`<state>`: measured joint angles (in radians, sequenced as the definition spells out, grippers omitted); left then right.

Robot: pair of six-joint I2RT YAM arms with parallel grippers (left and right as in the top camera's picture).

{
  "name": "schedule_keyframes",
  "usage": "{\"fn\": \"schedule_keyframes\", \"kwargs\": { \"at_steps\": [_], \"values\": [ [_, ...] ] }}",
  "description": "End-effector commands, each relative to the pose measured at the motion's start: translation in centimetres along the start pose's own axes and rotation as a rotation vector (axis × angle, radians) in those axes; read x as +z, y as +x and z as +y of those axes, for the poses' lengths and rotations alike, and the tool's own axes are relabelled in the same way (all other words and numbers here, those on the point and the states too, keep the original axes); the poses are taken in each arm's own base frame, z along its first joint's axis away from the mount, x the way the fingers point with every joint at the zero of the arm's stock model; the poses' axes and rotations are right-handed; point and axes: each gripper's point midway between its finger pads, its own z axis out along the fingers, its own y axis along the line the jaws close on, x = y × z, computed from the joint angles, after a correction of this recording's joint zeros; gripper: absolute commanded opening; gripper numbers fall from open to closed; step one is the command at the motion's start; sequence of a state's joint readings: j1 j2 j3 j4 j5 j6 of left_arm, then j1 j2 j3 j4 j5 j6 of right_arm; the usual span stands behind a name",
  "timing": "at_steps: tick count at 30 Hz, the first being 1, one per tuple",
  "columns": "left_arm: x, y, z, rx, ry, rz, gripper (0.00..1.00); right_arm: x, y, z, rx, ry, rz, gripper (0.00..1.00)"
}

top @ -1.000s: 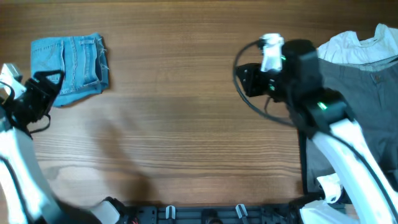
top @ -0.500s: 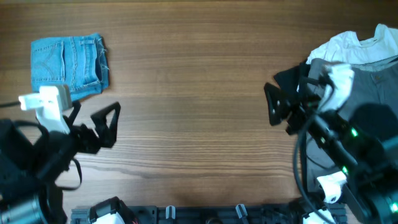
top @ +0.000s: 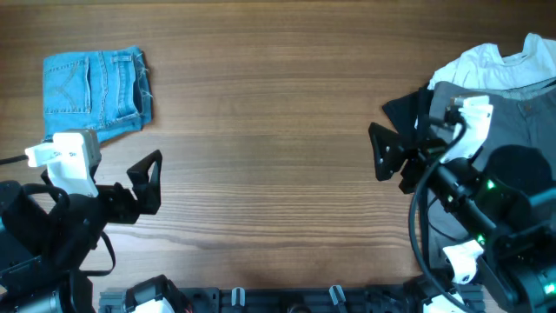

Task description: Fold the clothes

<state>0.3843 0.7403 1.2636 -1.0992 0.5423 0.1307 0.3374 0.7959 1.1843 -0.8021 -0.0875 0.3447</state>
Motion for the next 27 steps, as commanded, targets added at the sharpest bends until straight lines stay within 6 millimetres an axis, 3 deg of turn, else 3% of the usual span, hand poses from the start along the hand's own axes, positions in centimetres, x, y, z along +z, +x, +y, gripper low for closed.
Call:
{"fn": "schedule_keyframes", "kwargs": {
  "at_steps": [1,4,9,17,21,27],
  "values": [
    [-0.2,-0.2,0.0,0.031,-0.009,-0.006,1.00,0.3,0.2,-0.9,0.031,0.050,0.011,1.00],
    [-0.2,-0.2,0.0,0.031,-0.008,-0.006,1.00,0.3,-0.3,-0.9,0.017,0.053,-0.013,1.00],
    [-0.2,-0.2,0.0,0.030,-0.008,-0.006,1.00,-0.1,-1.6,0.0,-0.145,0.016,-0.065,1.00],
    [-0.2,-0.2,0.0,0.030,-0.008,-0.006,1.00,-1.5,-0.5,0.3,-0.386,-0.011,-0.100,1.00],
    [-0.2,-0.2,0.0,0.031,-0.008,-0.006,1.00,-2.5,1.1,-0.9,-0.428,0.006,-0.191,1.00],
    [-0.2,-0.2,0.0,0.031,-0.008,-0.006,1.00,-1.8,6.5,-3.0,-0.424,-0.019,-0.267,1.00]
  ]
}}
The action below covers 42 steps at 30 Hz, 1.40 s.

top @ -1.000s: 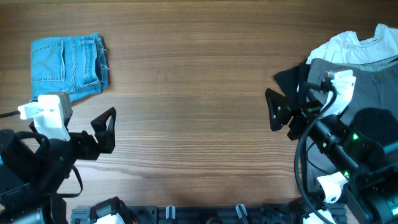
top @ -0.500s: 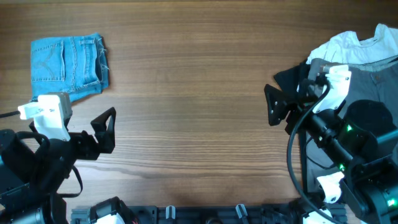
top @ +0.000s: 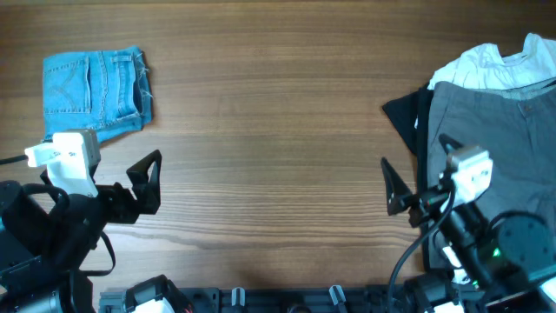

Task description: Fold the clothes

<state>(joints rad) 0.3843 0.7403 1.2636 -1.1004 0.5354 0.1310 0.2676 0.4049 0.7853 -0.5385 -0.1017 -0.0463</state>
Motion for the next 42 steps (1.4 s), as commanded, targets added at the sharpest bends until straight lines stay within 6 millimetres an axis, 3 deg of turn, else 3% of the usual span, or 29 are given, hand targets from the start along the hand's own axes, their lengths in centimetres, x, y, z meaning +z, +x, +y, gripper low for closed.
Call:
{"fn": "schedule_keyframes", "kwargs": {
  "at_steps": [1,4,9,20,42],
  "values": [
    [-0.2,-0.3,-0.1,0.030,-0.001,-0.008,1.00,-0.1,4.0,0.7,-0.028,-0.040,-0.016,1.00],
    [-0.2,-0.3,-0.1,0.031,-0.001,-0.008,1.00,0.4,7.1,1.4,-0.030,-0.071,-0.036,1.00],
    [-0.2,-0.3,-0.1,0.031,-0.001,-0.008,1.00,1.7,10.2,2.0,-0.043,-0.102,-0.108,1.00],
    [-0.2,-0.3,-0.1,0.031,-0.002,-0.008,1.00,4.2,14.0,2.7,-0.063,-0.145,-0.192,1.00],
    [-0.2,-0.3,-0.1,0.030,-0.001,-0.008,1.00,4.1,13.9,2.7,-0.063,-0.145,-0.192,1.00]
  ]
}}
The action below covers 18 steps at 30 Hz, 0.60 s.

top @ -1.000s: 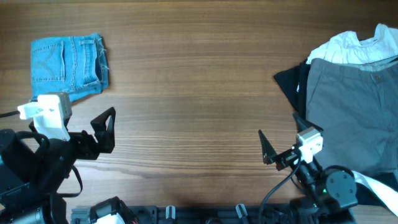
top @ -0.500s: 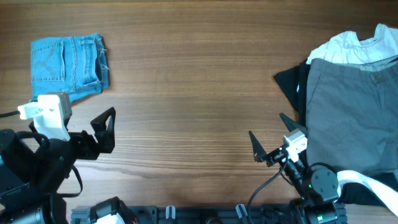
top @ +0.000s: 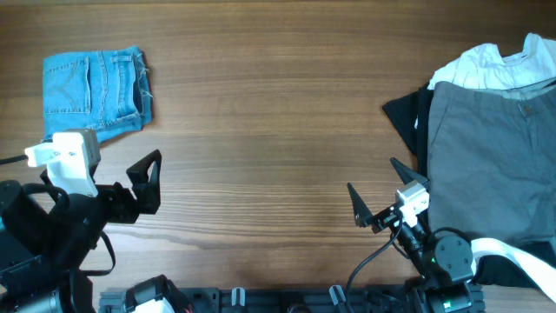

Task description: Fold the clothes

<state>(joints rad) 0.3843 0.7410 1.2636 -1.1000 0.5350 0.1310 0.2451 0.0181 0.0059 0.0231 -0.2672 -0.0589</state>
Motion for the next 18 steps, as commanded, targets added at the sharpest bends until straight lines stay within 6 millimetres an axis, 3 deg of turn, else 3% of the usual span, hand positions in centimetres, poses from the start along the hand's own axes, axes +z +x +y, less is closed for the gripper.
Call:
{"fn": "schedule_keyframes", "kwargs": {
  "at_steps": [1,9,18],
  "values": [
    [-0.2,-0.2,-0.1,0.031,-0.001,-0.008,1.00,-0.1,-0.4,0.2,-0.022,-0.012,-0.017,1.00],
    [-0.2,-0.2,-0.2,0.033,0.002,-0.007,1.00,-0.1,-0.3,0.2,-0.021,-0.013,-0.016,1.00],
    [-0.4,0.8,-2.4,0.130,0.059,-0.027,1.00,-0.1,-0.3,0.2,-0.021,-0.012,-0.016,1.00]
  ]
}}
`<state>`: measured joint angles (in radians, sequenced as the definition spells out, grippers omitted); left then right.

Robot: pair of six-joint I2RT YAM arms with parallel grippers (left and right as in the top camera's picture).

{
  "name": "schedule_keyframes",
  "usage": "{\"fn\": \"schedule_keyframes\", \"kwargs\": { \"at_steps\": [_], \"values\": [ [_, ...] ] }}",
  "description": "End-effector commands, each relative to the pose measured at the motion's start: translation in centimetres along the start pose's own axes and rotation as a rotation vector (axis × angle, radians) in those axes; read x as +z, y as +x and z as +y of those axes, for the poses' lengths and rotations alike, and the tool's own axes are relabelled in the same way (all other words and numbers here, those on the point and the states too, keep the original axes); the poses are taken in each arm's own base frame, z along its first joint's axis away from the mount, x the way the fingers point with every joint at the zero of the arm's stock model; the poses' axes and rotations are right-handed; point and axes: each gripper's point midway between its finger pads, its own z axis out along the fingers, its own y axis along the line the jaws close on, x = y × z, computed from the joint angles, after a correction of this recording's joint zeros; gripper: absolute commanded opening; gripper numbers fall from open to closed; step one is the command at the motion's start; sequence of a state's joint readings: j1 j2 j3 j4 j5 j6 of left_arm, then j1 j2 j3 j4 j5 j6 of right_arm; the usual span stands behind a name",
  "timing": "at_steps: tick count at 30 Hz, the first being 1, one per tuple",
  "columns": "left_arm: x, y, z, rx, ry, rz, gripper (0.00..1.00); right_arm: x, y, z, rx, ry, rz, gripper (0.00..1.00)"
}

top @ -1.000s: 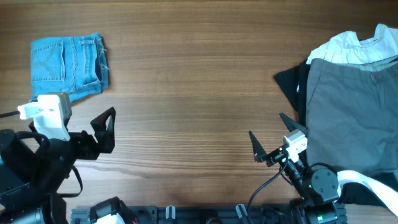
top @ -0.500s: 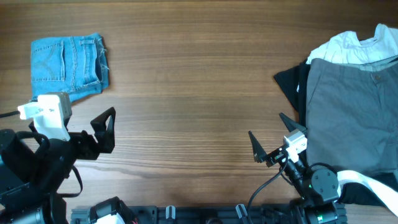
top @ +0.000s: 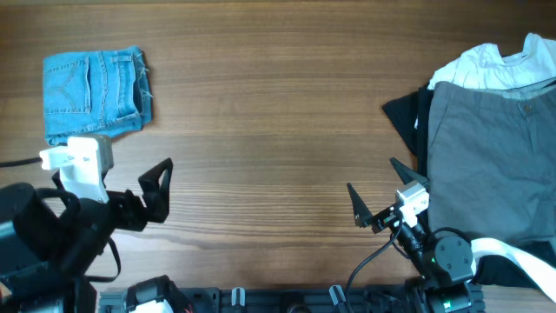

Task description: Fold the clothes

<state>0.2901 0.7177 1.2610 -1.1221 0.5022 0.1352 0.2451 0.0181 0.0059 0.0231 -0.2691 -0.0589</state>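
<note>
Folded blue denim shorts point(top: 95, 94) lie at the far left of the table. At the right edge sits a pile of clothes: grey trousers point(top: 491, 165) on top, a white garment point(top: 495, 65) behind them and a dark garment point(top: 407, 113) sticking out at the left. My left gripper point(top: 156, 187) is open below and right of the denim, holding nothing. My right gripper point(top: 373, 198) is open near the front edge, left of the grey trousers, also holding nothing.
The wooden table point(top: 269, 130) stretches between the denim and the pile. A rail with clips point(top: 287, 300) runs along the front edge.
My left gripper has shifted a little to the right and toward the front. The right gripper and the clothes are where they were.
My right gripper was first over the left edge of the clothes pile. Then it stood farther forward beside the grey trousers, and later low near the table's front edge, open and holding nothing. The pile and denim kept their places; the left arm only now shifted.
</note>
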Motion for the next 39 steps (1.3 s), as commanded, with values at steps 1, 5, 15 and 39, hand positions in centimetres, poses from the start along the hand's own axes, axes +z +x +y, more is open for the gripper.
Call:
{"fn": "schedule_keyframes", "kwargs": {
  "at_steps": [1,5,15,39],
  "values": [
    [0.1,-0.4,-1.0,0.111,0.019,-0.082,1.00,-0.1,-0.3,0.2,-0.021,-0.011,-0.015,1.00],
    [1.0,-0.9,-1.7,0.192,0.058,-0.229,1.00,-0.1,-0.3,0.2,-0.021,-0.011,-0.015,1.00],
    [3.5,4.3,0.4,0.078,0.023,-0.396,1.00,-0.1,-0.3,0.2,-0.021,-0.010,-0.015,1.00],
    [12.0,13.4,3.2,-0.027,0.057,-0.455,1.00,-0.1,-0.3,0.2,-0.021,-0.011,-0.015,1.00]
  ]
}}
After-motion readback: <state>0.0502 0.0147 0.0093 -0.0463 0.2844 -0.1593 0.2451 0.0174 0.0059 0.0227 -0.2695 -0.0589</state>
